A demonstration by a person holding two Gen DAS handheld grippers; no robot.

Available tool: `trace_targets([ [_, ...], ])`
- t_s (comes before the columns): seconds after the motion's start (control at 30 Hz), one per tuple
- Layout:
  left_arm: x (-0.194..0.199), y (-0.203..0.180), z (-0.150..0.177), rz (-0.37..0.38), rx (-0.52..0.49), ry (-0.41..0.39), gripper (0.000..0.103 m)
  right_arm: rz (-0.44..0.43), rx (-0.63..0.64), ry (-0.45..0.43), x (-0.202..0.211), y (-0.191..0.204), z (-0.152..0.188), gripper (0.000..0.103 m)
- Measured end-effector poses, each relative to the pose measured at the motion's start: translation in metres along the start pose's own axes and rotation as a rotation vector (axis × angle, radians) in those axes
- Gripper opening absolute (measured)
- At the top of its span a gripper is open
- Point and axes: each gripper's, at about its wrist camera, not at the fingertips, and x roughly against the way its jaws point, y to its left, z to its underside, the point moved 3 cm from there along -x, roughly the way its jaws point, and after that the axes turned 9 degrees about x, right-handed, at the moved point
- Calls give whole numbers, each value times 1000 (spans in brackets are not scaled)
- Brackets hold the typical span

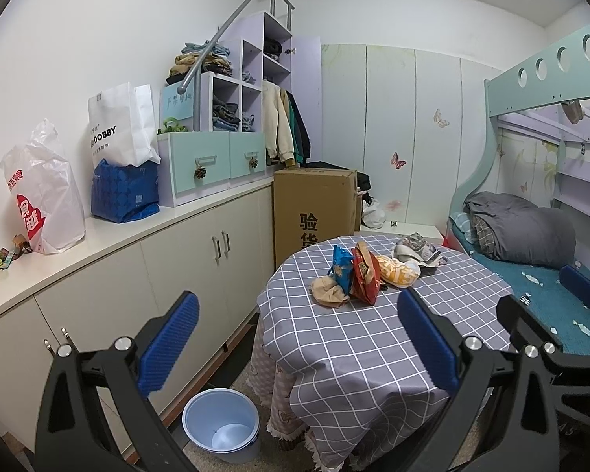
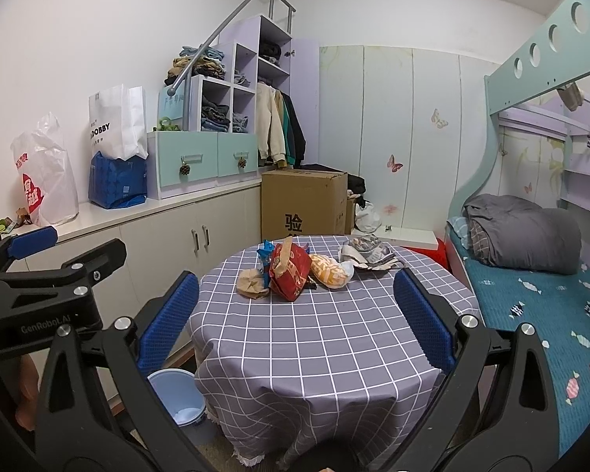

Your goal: Collect trash

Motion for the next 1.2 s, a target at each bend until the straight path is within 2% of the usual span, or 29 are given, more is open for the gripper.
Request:
trace_targets([
  [0.73,-12,5,0,-19,-16,41,99,-16,-15,41,-14,-1,7,97],
  [0.93,-24,3,2,-32,-24,69,99,-34,-38,79,-29,-6,15,97],
  [1.2,-58,1,17,-61,-41,148,99,-92,-90,164,-61,-10,38,97],
])
